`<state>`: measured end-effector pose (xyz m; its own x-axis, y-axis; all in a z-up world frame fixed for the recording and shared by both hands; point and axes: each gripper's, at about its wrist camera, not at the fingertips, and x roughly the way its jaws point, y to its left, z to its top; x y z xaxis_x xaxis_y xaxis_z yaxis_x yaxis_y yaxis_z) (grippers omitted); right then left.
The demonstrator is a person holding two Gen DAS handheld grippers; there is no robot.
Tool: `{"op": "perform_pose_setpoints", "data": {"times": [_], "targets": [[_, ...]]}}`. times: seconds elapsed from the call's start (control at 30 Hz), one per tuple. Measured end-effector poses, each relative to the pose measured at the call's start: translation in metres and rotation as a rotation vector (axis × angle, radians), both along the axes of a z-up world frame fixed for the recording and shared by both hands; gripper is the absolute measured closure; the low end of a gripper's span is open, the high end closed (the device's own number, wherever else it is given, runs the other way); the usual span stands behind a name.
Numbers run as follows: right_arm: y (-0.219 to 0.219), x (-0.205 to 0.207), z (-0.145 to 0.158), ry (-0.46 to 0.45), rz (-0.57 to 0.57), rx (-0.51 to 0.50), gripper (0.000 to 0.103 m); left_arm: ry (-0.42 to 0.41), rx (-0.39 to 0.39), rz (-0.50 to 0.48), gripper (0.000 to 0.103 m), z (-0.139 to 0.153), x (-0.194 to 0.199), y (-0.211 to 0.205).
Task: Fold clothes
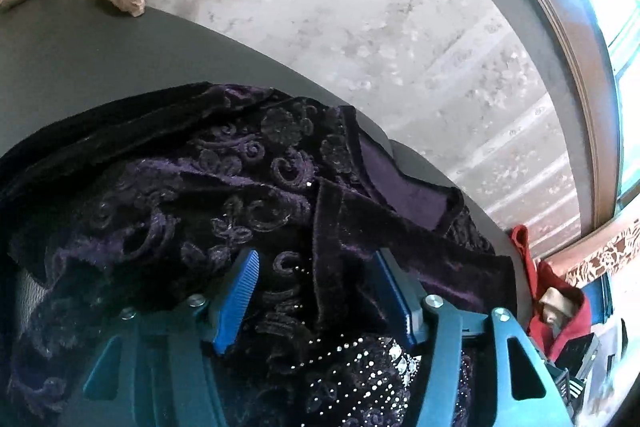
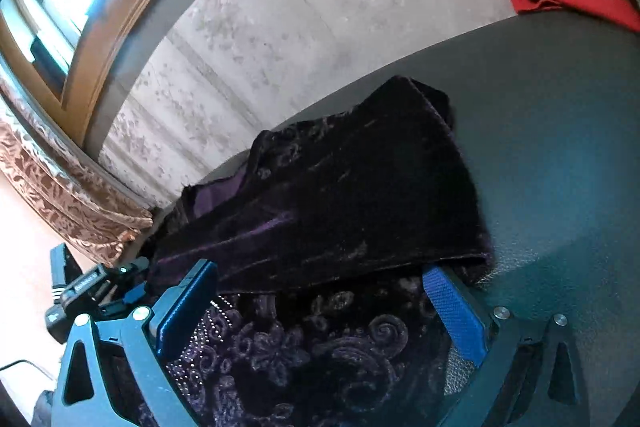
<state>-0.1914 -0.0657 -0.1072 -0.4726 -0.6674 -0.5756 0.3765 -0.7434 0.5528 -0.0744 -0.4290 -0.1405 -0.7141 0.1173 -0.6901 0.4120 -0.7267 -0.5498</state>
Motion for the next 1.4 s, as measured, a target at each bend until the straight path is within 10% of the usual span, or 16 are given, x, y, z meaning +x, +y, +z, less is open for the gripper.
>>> {"op": "perform_pose_setpoints", "data": {"times": [0.23, 0.27, 0.3, 0.57, 0.9, 1.4], "targets": [[-0.002, 0.001, -0.001, 0.006, 0.001, 0.004, 0.000, -0.062, -0.037, -0.067, 0.049, 0.002, -0.022, 0.014], [-0.002, 0.002, -0.001, 0.007, 0.002, 0.004, 0.000, -0.081, -0.064, -0.061, 0.058, 0.003, -0.024, 0.016], [-0.001, 0.002, 0.000, 0.007, 0.001, 0.004, 0.000, -0.102, -0.090, -0.053, 0.097, 0.004, -0.026, 0.017], [0.002, 0.004, -0.002, 0.006, 0.000, -0.021, 0.000, 0.038, -0.138, 0.070, 0.100, 0.043, 0.005, -0.011], [0.004, 0.002, -0.002, 0.000, 0.010, -0.038, 0.000, -0.131, -0.160, 0.052, 0.098, -0.003, 0.000, -0.020], [-0.074, 0.007, 0.048, 0.160, 0.228, 0.248, 0.000, -0.099, -0.161, 0.024, 0.084, 0.002, 0.012, -0.023]]}}
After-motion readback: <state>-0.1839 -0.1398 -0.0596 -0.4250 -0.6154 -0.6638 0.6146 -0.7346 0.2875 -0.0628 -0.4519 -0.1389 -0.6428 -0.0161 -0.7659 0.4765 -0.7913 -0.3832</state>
